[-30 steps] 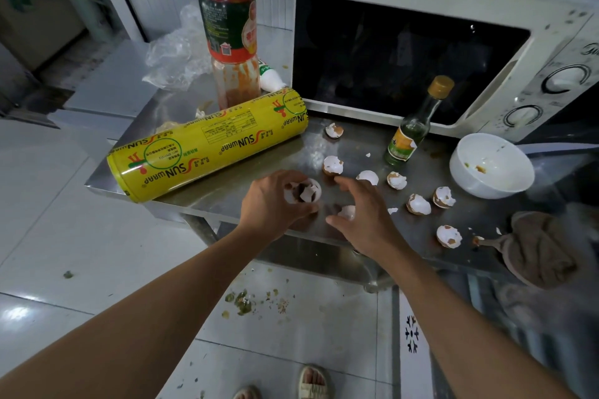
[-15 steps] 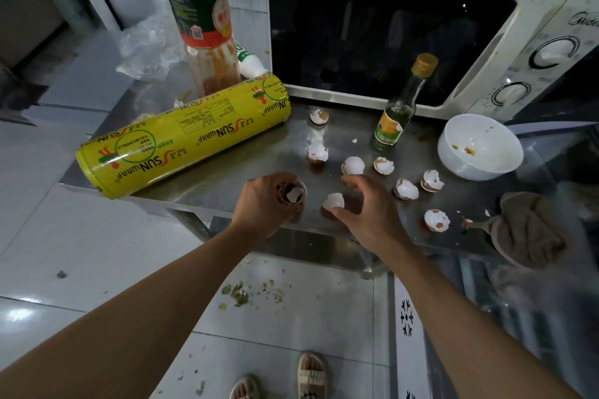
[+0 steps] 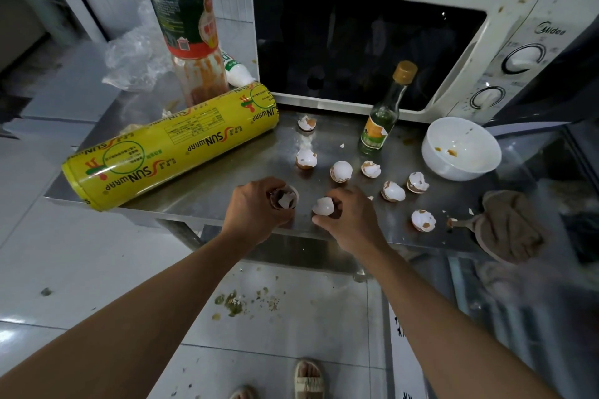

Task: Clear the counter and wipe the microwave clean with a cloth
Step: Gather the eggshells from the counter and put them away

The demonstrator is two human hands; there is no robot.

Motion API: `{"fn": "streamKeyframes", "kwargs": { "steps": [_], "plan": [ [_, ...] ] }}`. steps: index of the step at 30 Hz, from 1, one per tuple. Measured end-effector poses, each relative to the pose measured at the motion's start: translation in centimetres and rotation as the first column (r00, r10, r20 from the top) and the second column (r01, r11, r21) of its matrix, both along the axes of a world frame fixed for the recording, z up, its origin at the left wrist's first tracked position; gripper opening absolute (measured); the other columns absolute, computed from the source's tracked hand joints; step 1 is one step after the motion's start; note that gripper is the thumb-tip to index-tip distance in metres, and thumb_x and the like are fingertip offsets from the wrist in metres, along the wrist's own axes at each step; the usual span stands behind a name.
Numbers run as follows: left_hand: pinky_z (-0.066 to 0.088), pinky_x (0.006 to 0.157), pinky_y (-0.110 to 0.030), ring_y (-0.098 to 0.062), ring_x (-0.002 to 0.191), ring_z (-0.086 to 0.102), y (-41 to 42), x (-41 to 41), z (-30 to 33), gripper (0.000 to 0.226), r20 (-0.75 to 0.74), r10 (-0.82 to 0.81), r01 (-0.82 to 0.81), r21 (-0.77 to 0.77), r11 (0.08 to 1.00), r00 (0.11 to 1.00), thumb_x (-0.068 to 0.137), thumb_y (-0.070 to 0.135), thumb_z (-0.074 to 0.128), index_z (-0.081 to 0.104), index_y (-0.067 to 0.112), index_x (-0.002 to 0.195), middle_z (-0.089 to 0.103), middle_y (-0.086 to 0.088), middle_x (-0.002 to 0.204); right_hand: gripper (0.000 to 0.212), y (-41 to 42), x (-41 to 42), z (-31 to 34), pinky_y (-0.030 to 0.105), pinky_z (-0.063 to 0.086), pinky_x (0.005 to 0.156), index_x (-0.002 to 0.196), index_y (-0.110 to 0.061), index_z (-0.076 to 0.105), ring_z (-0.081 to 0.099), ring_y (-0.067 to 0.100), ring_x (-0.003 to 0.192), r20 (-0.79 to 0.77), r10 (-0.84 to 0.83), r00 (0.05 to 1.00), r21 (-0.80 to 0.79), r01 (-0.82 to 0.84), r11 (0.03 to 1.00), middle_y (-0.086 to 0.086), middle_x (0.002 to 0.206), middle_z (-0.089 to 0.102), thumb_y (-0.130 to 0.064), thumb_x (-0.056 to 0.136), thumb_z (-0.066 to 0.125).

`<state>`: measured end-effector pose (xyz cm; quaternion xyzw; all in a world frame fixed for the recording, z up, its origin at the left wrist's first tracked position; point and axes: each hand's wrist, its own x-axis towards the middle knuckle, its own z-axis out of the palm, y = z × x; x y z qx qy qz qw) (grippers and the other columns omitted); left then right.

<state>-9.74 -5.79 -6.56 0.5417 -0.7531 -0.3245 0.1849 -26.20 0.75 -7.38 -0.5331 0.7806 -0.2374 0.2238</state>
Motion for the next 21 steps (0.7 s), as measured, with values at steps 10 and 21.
{"fn": "streamKeyframes", "kwargs": {
  "steps": [10, 21],
  "plan": [
    [0.042, 0.067, -0.011, -0.008, 0.083, 0.061, -0.6, -0.8, 0.7, 0.042, -0.046, -0.004, 0.004, -0.005, 1.000, 0.999, 0.064, 0.022, 0.083, 0.068, 0.023, 0.102, 0.068, 0.006, 0.095, 0.038, -0.3, -1.5, 0.9, 0.026, 0.039, 0.082, 0.113, -0.013, 0.062, 0.052, 0.023, 0.102, -0.023, -0.108, 0.994, -0.163, 0.103, 0.981, 0.009, 0.113, 0.057, -0.023, 0.078, 0.073],
    [0.044, 0.068, -0.011, -0.008, 0.083, 0.061, -2.3, -1.4, 0.7, 0.041, -0.062, 0.018, -0.019, -0.026, 0.999, 0.998, 0.065, 0.020, 0.082, 0.068, 0.022, 0.103, 0.067, 0.007, 0.093, 0.044, -4.2, -3.8, -0.3, 0.025, 0.022, 0.084, 0.119, -0.020, 0.062, 0.044, 0.023, 0.113, -0.219, -0.091, 0.971, -0.125, 0.065, 0.990, 0.001, 0.122, 0.058, -0.026, 0.077, 0.072]
  ]
}}
